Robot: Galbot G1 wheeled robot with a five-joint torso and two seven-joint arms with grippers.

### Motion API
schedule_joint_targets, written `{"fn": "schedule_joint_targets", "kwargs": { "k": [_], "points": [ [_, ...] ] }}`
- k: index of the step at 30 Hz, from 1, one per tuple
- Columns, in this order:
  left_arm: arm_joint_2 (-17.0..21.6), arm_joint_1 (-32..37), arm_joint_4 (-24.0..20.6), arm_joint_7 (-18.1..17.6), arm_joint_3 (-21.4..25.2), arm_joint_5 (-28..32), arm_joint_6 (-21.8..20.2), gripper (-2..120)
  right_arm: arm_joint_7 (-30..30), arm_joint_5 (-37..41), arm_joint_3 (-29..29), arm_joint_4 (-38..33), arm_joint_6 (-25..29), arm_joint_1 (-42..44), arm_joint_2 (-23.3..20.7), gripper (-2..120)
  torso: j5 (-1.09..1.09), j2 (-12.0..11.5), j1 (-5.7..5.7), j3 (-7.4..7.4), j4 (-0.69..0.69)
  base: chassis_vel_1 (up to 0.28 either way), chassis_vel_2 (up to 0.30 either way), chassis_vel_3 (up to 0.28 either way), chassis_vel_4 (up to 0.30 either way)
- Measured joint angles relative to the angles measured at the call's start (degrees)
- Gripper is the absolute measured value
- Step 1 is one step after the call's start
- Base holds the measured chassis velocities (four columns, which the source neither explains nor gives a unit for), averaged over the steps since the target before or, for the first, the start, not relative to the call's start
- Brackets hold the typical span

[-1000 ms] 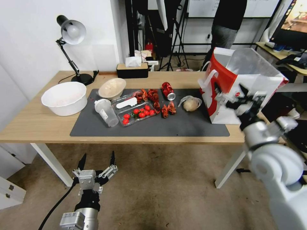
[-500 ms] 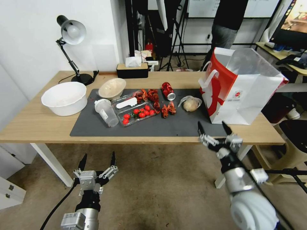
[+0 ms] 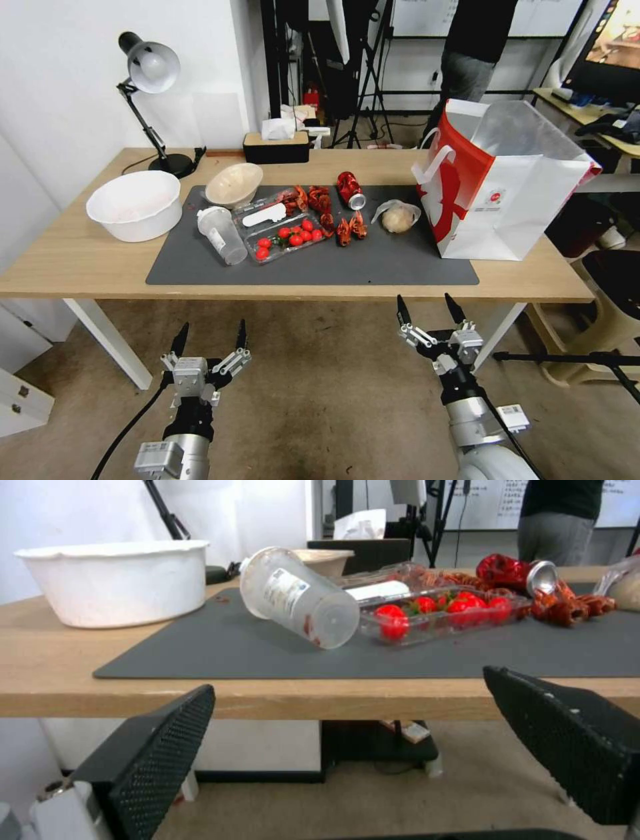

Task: Pick up the trash from the table and place it into the takeout bag.

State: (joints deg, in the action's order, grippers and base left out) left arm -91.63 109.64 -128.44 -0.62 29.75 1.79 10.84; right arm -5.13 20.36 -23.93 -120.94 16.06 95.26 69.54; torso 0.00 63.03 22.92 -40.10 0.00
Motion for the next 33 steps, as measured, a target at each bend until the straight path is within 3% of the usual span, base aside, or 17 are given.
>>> {"fn": "schedule_joint_targets", "kwargs": {
  "k": [4,10,33],
  "points": [
    [0.1,-0.2,0.9,0.7,0.1,0.0,-0.1,100,0.7,-1.2,1.6,2.7,3.2,0.9,1.4,100,0.00,0.0,0.00,0.00,0.01,0.000,0.000,0.000,0.000],
    [0.1,-0.5,1.8,0.9,0.2,0.3,-0.3,100,0.7,-1.7,2.1,3.9,3.5,0.4,1.9,100,0.00,0.0,0.00,0.00,0.00,0.000,0.000,0.000,0.000],
    [-0.4,-0.6,2.4,1.0,-0.1,0.2,-0.2,100,-0.5,-0.3,3.4,2.9,-1.4,-5.9,0.7,100,0.00,0.0,0.00,0.00,0.00,0.000,0.000,0.000,0.000]
  ]
}}
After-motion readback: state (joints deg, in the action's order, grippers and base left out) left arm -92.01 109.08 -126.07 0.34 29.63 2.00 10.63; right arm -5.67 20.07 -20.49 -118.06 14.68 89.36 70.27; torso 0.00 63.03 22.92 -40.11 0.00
